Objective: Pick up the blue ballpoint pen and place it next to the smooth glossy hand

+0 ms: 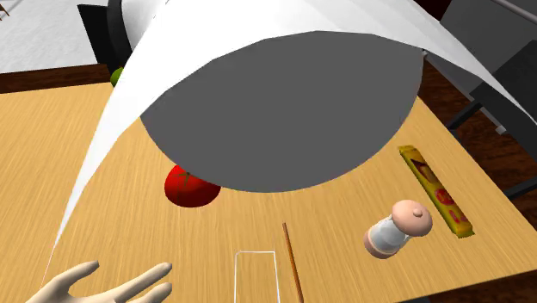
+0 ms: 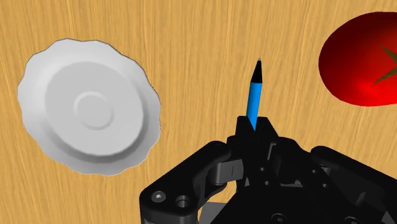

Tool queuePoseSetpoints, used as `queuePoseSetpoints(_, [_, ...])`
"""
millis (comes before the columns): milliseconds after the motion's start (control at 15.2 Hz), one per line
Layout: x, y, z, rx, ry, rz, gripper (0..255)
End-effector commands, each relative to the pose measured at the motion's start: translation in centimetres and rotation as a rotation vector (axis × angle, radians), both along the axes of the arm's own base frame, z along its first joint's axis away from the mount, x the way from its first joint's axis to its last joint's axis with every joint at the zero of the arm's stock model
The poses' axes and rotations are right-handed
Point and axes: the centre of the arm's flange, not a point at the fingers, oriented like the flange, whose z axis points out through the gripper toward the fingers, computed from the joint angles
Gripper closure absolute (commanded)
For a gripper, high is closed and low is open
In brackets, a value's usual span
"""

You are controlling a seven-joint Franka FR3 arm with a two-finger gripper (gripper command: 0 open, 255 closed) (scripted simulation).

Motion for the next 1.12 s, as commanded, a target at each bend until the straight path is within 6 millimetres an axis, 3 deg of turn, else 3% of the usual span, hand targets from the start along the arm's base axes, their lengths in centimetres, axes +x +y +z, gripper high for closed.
queuePoseSetpoints(0, [-2.4, -0.9, -0.2, 0.000, 0.000, -0.001, 255])
queuePoseSetpoints(1056, [-22.5, -7.3, -0.1, 0.000, 0.000, -0.001, 255])
